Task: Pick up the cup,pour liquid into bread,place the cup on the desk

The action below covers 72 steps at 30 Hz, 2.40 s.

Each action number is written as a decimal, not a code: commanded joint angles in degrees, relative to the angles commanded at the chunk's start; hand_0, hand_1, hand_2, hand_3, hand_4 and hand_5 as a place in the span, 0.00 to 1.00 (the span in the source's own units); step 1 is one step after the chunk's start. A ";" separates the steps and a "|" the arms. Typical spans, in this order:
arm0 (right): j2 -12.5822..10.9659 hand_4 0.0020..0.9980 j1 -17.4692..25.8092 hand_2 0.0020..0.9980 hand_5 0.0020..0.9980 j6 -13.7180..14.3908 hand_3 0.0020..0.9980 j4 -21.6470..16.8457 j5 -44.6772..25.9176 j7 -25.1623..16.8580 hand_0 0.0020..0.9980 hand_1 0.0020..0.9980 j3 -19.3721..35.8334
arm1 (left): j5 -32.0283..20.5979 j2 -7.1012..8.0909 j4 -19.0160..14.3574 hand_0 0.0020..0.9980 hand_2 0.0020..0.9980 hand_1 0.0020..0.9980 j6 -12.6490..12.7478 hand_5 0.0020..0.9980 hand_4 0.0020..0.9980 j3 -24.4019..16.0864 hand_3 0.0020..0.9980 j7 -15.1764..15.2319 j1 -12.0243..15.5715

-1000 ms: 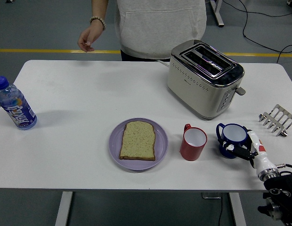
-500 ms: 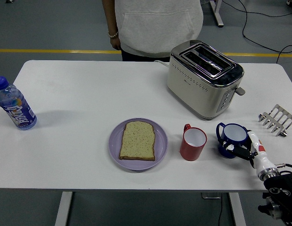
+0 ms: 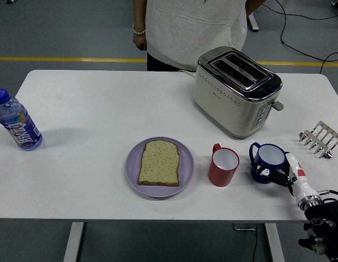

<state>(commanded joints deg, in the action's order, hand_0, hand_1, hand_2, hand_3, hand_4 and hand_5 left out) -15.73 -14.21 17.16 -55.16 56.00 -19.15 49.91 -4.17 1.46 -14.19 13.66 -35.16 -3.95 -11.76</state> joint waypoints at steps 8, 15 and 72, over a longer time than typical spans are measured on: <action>0.03 0.61 0.26 0.55 0.00 0.26 0.57 -0.07 2.05 0.71 0.48 0.44 0.43 | -0.01 0.08 0.01 0.69 0.77 0.76 -0.02 1.00 0.40 -0.05 0.61 0.07 0.15; 0.12 0.67 0.02 0.56 0.00 0.67 0.62 -0.32 3.62 1.19 0.45 0.44 0.68 | -1.24 0.10 0.08 0.69 0.77 0.76 -0.11 1.00 0.40 0.52 0.61 0.43 -0.02; -0.06 0.85 1.31 0.77 0.03 -0.74 0.98 -0.58 6.88 0.55 0.73 0.58 2.72 | -0.02 -0.11 0.05 0.69 0.77 0.76 -0.01 1.00 0.40 -0.36 0.61 0.12 0.02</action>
<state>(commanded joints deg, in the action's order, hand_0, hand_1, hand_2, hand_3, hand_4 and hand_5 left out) -15.79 -12.90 16.42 -55.74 62.88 -18.60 52.63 -4.19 1.35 -14.14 13.65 -35.53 -3.83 -11.74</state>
